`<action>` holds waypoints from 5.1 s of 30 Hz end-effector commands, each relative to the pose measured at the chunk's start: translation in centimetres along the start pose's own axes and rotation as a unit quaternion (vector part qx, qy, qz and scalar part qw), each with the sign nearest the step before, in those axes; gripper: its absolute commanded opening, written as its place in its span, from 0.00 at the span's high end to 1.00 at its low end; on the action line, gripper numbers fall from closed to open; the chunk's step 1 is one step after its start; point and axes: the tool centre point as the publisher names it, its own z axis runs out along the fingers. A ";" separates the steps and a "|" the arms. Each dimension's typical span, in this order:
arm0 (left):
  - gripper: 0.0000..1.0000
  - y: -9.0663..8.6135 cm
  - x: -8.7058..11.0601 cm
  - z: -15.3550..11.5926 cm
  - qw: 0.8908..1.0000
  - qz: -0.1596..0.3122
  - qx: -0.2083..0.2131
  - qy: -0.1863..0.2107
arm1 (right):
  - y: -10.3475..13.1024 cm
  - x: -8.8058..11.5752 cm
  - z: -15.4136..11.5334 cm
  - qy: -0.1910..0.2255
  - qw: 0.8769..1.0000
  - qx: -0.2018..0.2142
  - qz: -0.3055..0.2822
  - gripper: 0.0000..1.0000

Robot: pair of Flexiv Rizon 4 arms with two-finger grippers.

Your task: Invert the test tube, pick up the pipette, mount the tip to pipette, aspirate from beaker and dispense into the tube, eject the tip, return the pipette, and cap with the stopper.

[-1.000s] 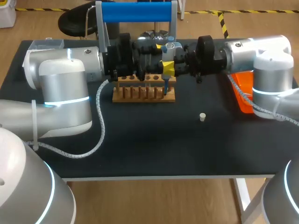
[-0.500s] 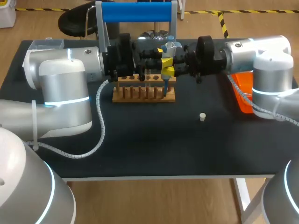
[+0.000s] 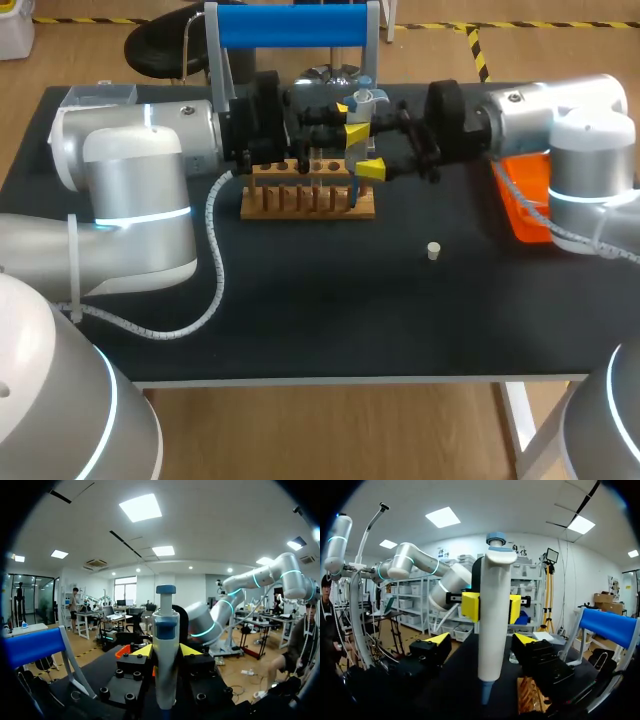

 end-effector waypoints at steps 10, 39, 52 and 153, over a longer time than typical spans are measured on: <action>1.00 0.0 0.0 0.1 1.000 0.000 0.000 0.000 | -0.6 -3.2 -9.9 -0.090 0.995 0.046 0.005 0.00; 1.00 0.0 0.0 0.1 1.000 0.000 0.000 0.000 | 1.6 -22.9 -6.0 -0.302 0.937 0.173 0.021 0.00; 1.00 0.0 0.0 0.1 1.000 0.000 0.000 0.000 | 0.7 -25.3 -4.5 -0.306 0.937 0.168 0.027 0.00; 1.00 -0.8 -20.5 -12.8 0.848 -0.022 -0.019 -0.529 | 0.5 -25.4 -4.2 -0.296 0.941 0.165 0.025 0.00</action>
